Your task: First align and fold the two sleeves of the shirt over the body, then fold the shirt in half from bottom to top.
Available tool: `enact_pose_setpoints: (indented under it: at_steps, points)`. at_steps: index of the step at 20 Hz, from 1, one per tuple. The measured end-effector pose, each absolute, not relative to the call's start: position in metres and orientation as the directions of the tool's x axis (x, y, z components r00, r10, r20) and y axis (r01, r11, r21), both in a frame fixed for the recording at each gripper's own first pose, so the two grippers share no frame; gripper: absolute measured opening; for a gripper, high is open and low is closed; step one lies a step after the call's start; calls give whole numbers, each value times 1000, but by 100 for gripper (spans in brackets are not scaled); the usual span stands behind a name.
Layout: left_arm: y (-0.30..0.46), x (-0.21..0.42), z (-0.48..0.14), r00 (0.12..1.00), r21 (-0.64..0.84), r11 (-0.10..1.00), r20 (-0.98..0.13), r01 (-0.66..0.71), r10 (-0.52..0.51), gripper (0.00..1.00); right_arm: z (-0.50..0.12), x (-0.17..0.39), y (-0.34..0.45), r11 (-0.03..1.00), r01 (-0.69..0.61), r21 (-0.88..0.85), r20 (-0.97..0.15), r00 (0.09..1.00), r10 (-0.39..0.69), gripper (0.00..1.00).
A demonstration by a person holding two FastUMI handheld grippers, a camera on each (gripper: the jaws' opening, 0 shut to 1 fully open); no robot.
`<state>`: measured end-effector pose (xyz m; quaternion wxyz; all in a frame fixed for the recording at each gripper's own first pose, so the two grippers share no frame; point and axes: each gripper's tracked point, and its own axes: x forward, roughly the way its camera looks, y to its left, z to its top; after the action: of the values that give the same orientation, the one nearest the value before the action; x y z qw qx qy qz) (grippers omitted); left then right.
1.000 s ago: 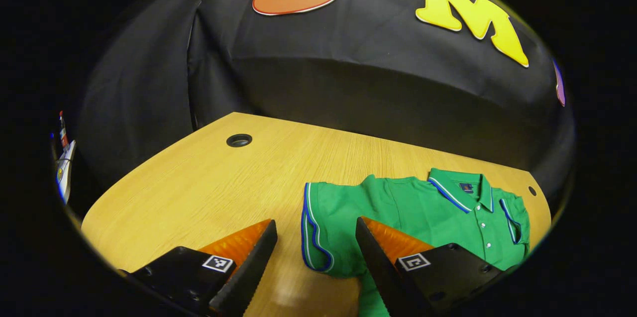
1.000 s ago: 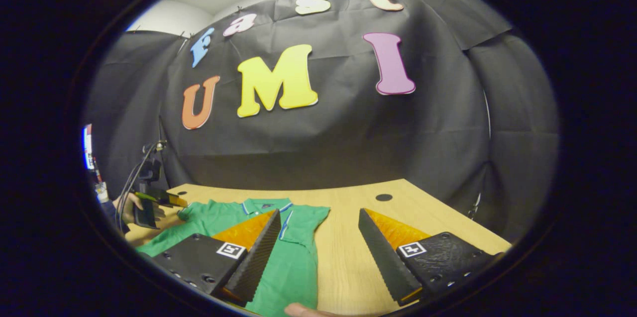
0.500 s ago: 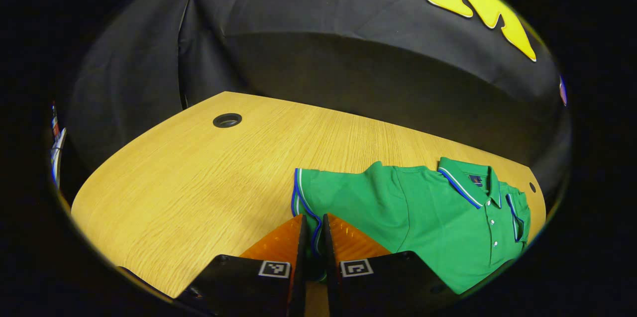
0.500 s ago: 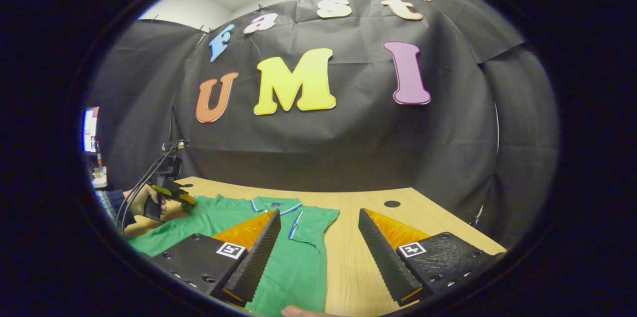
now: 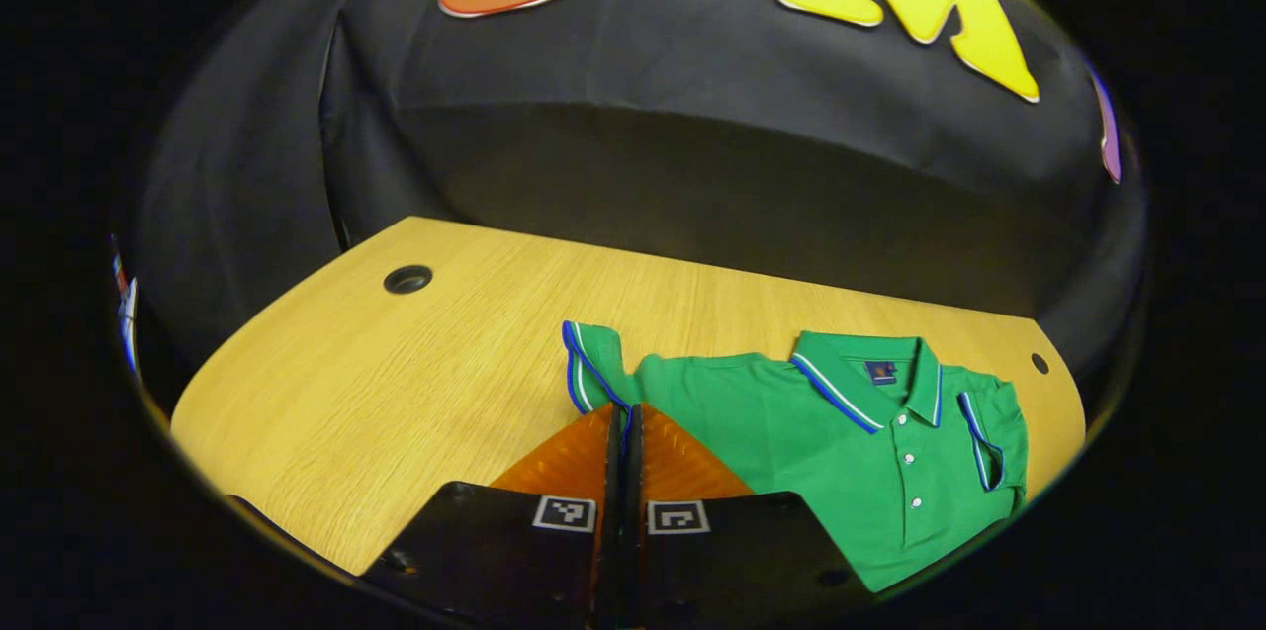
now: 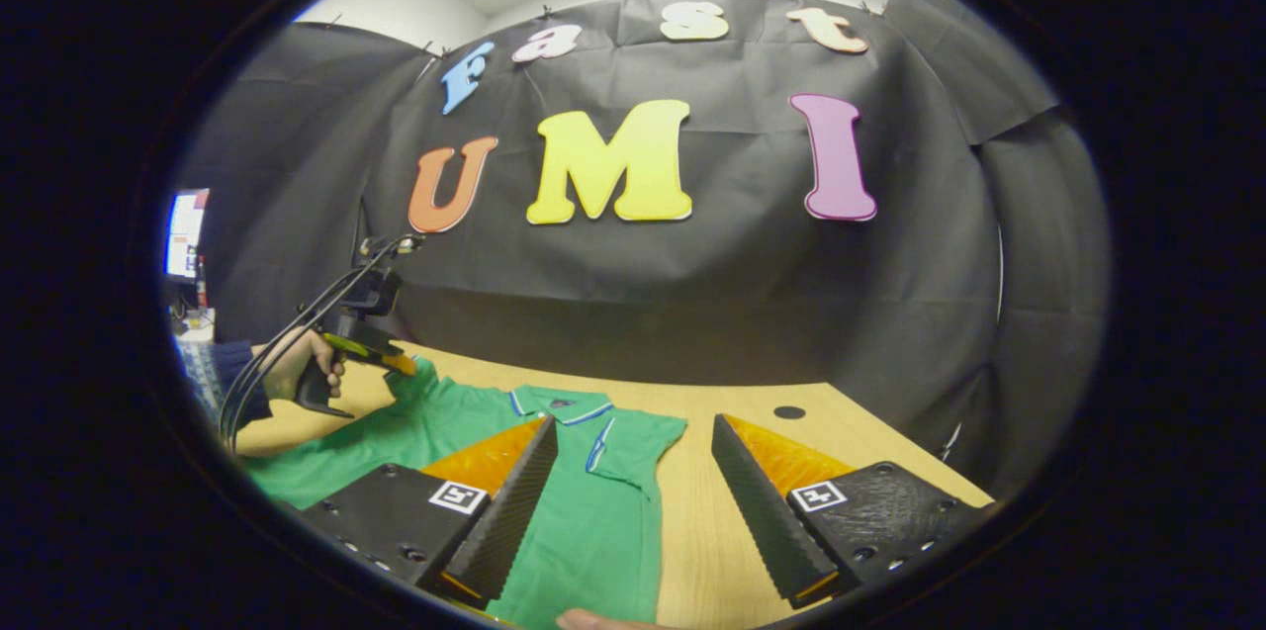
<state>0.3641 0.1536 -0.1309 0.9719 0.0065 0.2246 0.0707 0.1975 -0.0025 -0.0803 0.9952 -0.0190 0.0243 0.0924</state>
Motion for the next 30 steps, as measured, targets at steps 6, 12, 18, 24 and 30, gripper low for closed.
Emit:
enact_pose_setpoints:
  at_steps: [6, 12, 18, 24, 30]
  points:
    - [83, 369, -108, 935, 241, 968, -321, -71, 149, 44, -71, 195, -6, 986, -158, -52, 2, 987, 159, 96]
    - [51, 335, -76, 953, 123, 991, -289, -59, 93, 100, -69, 187, 3, 981, -188, -36, 4, 982, 188, 96]
    - [70, 240, -45, 977, 27, 999, -205, -46, 50, 100, -84, 157, 9, 977, -209, -51, -50, 977, 207, 96]
    - [111, 121, -51, 988, 125, 991, -136, -55, 72, 100, -73, 75, -12, 978, -131, -161, -47, 991, 125, 96]
    - [117, 25, -113, 979, 88, 995, -196, -39, 56, 100, -108, 6, -12, 981, -153, -121, -118, 983, 139, 96]
